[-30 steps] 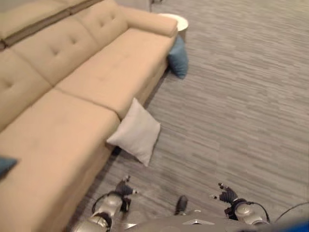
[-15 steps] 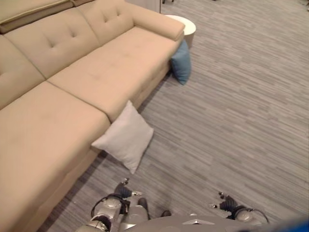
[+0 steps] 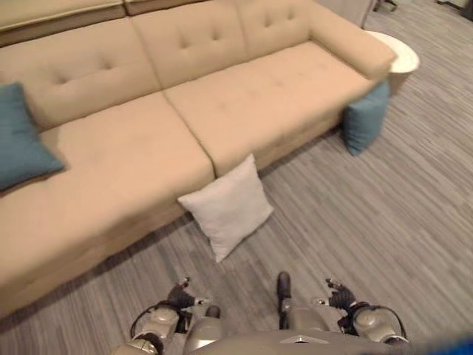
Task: Pick up all the scattered cushions and arrange them neatly on the sofa.
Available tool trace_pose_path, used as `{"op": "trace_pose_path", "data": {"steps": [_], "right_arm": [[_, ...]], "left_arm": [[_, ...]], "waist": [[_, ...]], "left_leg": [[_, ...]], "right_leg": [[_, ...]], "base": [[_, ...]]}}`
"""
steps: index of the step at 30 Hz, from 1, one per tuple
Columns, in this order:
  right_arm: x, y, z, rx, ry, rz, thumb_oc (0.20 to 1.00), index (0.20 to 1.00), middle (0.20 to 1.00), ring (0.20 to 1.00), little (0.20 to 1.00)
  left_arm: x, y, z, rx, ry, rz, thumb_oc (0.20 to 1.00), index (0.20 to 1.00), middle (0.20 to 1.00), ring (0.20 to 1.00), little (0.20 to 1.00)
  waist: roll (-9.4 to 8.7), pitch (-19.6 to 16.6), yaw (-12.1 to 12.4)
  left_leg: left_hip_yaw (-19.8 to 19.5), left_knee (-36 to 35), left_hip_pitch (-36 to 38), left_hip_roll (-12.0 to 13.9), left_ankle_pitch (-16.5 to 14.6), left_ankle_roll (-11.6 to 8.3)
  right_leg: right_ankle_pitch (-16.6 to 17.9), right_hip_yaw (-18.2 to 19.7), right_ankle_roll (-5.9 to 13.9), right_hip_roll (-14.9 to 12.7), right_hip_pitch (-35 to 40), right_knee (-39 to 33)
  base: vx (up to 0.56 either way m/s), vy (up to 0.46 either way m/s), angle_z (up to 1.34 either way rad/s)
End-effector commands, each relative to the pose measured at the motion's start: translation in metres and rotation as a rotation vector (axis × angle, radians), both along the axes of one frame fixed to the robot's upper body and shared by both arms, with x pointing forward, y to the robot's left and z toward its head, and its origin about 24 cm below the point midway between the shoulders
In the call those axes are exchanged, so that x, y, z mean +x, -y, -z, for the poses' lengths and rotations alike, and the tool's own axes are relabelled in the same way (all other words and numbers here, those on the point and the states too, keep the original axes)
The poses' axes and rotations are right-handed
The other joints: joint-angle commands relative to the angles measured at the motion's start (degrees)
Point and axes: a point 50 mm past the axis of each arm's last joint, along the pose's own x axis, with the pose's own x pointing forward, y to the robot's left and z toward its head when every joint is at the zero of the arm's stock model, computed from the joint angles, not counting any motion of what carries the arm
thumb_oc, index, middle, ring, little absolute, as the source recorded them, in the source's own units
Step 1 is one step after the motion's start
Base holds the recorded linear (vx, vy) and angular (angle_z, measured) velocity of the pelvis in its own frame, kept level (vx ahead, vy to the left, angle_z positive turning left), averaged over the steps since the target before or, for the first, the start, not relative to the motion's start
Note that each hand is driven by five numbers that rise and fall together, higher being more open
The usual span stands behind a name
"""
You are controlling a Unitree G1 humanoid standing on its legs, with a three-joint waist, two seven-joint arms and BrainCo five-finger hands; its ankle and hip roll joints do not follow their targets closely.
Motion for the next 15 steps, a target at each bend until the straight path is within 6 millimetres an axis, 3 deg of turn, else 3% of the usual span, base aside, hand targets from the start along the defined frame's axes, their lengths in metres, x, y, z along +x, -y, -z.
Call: {"op": "trace_pose_path", "data": {"steps": [1, 3, 5, 7, 8, 9, 10, 12, 13, 15], "right_arm": [[0.005, -0.001, -0.004, 0.009, 0.039, -0.03, 1.0, 1.0, 1.0, 1.0, 1.0], [0.007, 0.001, -0.005, 0.007, 0.042, -0.022, 1.0, 1.0, 1.0, 1.0, 1.0], [0.004, 0.002, -0.003, 0.007, 0.031, -0.009, 1.0, 1.0, 1.0, 1.0, 1.0], [0.003, 0.001, -0.002, 0.008, 0.025, -0.006, 1.0, 1.0, 1.0, 1.0, 1.0], [0.002, 0.0, -0.002, 0.009, 0.024, -0.006, 1.0, 1.0, 1.0, 1.0, 1.0], [-0.001, 0.0, 0.0, 0.006, 0.009, -0.001, 1.0, 1.0, 1.0, 1.0, 1.0], [-0.001, 0.0, 0.0, 0.007, 0.008, -0.001, 1.0, 1.0, 1.0, 1.0, 1.0], [-0.002, -0.004, 0.001, 0.014, 0.001, -0.013, 1.0, 1.0, 1.0, 1.0, 1.0], [-0.001, -0.007, 0.001, 0.017, 0.007, -0.023, 1.0, 1.0, 1.0, 1.0, 1.0], [0.012, -0.022, -0.004, 0.054, 0.051, -0.068, 1.0, 1.0, 1.0, 1.0, 1.0]], "left_arm": [[0.02, -0.01, -0.01, 0.022, 0.082, -0.005, 1.0, 1.0, 1.0, 1.0, 1.0], [0.025, -0.011, -0.012, 0.021, 0.098, -0.002, 1.0, 1.0, 1.0, 1.0, 1.0], [0.026, -0.01, -0.012, 0.021, 0.093, 0.0, 1.0, 1.0, 1.0, 1.0, 1.0], [0.026, -0.01, -0.013, 0.02, 0.094, 0.004, 1.0, 1.0, 1.0, 1.0, 1.0], [0.026, -0.01, -0.013, 0.023, 0.094, 0.009, 1.0, 1.0, 1.0, 1.0, 1.0], [0.024, -0.01, -0.012, 0.027, 0.083, 0.014, 1.0, 1.0, 1.0, 1.0, 1.0], [0.023, -0.011, -0.011, 0.028, 0.077, 0.01, 1.0, 1.0, 1.0, 1.0, 1.0], [0.014, -0.016, -0.009, 0.033, 0.054, -0.012, 1.0, 1.0, 1.0, 1.0, 1.0], [0.012, -0.018, -0.009, 0.037, 0.051, -0.022, 1.0, 1.0, 1.0, 1.0, 1.0], [0.007, -0.025, -0.009, 0.048, 0.044, -0.043, 1.0, 1.0, 1.0, 1.0, 1.0]], "waist": [[-3.68, -1.2, -2.1], [-4.05, -0.7, -2.0], [-3.68, -0.4, -2.7], [-3.59, -0.6, -2.8], [-3.5, -0.9, -2.6], [-2.78, -1.4, -2.7], [-2.68, -1.5, -2.7], [-3.19, -1.9, -2.0], [-3.39, -2.0, -1.4], [-3.94, -2.0, 0.5]], "left_leg": [[5.9, 8.1, -3.7, -5.6, -0.6, 0.21], [11.2, 12.6, -6.6, -3.1, 0.1, 0.02], [18.3, 9.0, -6.8, 0.1, 1.2, 0.14], [19.6, 6.4, -7.4, 0.2, 2.0, -0.12], [19.9, 4.1, -8.5, 0.0, 3.5, -0.45], [23.5, 0.1, -10.5, 1.1, 7.1, -1.77], [24.5, -0.8, -10.9, 1.2, 8.3, -1.98], [23.7, -0.9, -10.5, 0.6, 7.4, -1.84], [22.6, -0.6, -10.9, 0.0, 7.8, -0.92], [21.8, 0.9, -9.5, -2.0, 5.1, 0.97]], "right_leg": [[-1.2, -4.9, 3.36, -2.6, 1.8, 0.2], [-1.9, -7.5, 2.38, -2.3, 3.7, -1.1], [-3.4, -11.0, 2.02, -2.1, 5.6, -1.7], [-3.7, -12.3, 2.11, -2.0, 6.1, -2.1], [-3.9, -13.3, 2.05, -1.7, 6.6, -2.5], [-5.7, -15.4, 2.42, -0.7, 8.3, -2.5], [-6.2, -16.1, 2.32, -0.4, 8.9, -2.4], [-7.5, -16.9, 2.39, -0.4, 10.0, -1.3], [-7.2, -17.4, 2.09, -0.7, 9.5, -0.5], [-7.0, -16.6, 4.1, -3.2, 7.3, 10.3]], "base": [[0.25, -0.373, 2.58], [0.09, -0.236, 2.13], [0.08, -0.1, 0.76], [0.06, -0.022, 0.78], [0.23, -0.01, 0.96], [0.3, 0.0, 0.88], [0.43, 0.057, 0.59], [0.22, 0.074, 0.31], [0.28, 0.246, 0.03], [0.35, 0.322, -0.22]]}}
